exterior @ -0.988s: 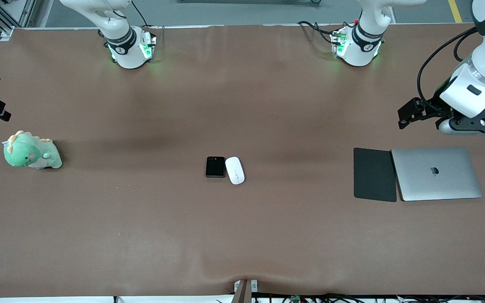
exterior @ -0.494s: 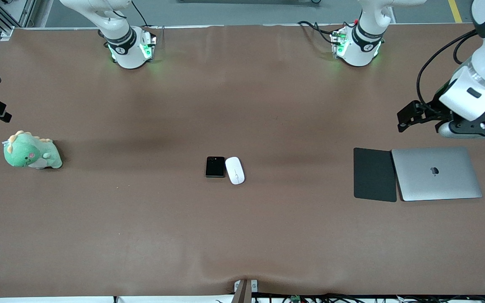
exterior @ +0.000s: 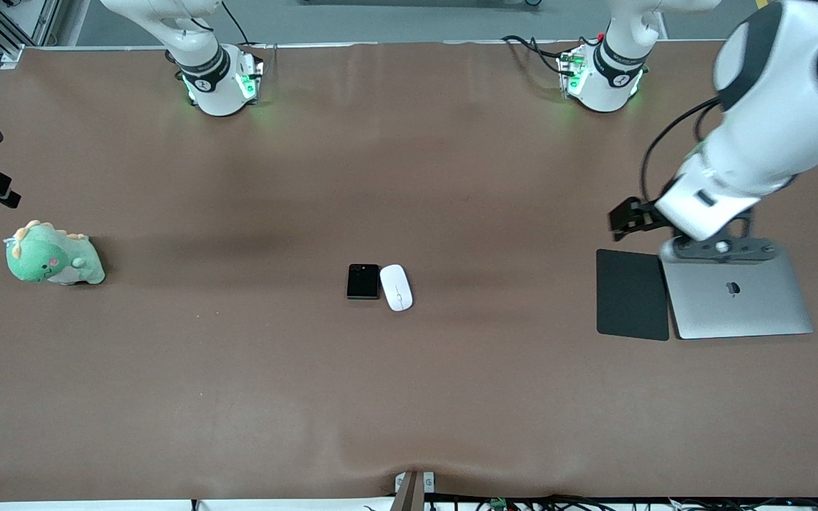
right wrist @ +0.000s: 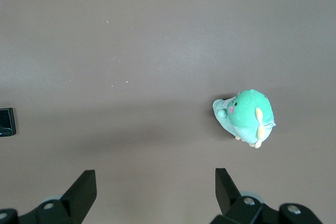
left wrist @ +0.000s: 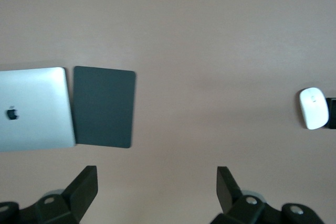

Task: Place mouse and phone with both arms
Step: 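Move the left gripper over the white mouse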

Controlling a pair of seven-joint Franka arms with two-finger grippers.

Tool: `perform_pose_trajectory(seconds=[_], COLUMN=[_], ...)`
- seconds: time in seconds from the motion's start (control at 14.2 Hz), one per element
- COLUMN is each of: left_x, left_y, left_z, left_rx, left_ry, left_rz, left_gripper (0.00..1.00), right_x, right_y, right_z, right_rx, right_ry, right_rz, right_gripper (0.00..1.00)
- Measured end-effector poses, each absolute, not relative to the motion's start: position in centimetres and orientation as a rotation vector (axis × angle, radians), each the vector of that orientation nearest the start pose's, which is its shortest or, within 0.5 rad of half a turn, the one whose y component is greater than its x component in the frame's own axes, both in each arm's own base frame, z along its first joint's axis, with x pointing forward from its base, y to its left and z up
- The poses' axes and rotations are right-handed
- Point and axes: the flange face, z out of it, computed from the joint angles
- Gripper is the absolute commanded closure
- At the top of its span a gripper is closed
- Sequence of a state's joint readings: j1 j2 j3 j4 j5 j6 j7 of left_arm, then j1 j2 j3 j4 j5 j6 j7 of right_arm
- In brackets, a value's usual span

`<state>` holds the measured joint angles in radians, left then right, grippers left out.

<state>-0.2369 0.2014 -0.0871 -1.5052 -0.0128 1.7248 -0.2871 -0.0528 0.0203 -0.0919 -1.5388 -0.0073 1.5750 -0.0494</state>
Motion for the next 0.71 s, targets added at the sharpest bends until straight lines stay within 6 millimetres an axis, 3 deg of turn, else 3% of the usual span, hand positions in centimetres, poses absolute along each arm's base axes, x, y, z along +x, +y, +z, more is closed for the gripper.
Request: perform_pose_trajectory(seconds=[0.21,0.49,0.71], left_x=[59.6,60.2,60.3], left_y=[-24.5,-29.0,-33.4], left_z=[52.5,49.1,45.9], left_rx=[-3.186,-3.191,-3.194], left_ry=[0.005,-0.072,-0.105], left_rz=[-0.024,-0.005,0.014], left_gripper=[0.0,0.0,0.0], right_x=[55.6,55.8,55.8], right_y=[-8.1,-8.1,-8.1], right_z=[62.9,62.9,62.8], right_rx=[-3.149,-3.15,-3.15], right_ry=[0.15,0.149,0.149], right_rz=[-0.035,-0.039,-0.04], right_gripper=[0.0,0.0,0.0])
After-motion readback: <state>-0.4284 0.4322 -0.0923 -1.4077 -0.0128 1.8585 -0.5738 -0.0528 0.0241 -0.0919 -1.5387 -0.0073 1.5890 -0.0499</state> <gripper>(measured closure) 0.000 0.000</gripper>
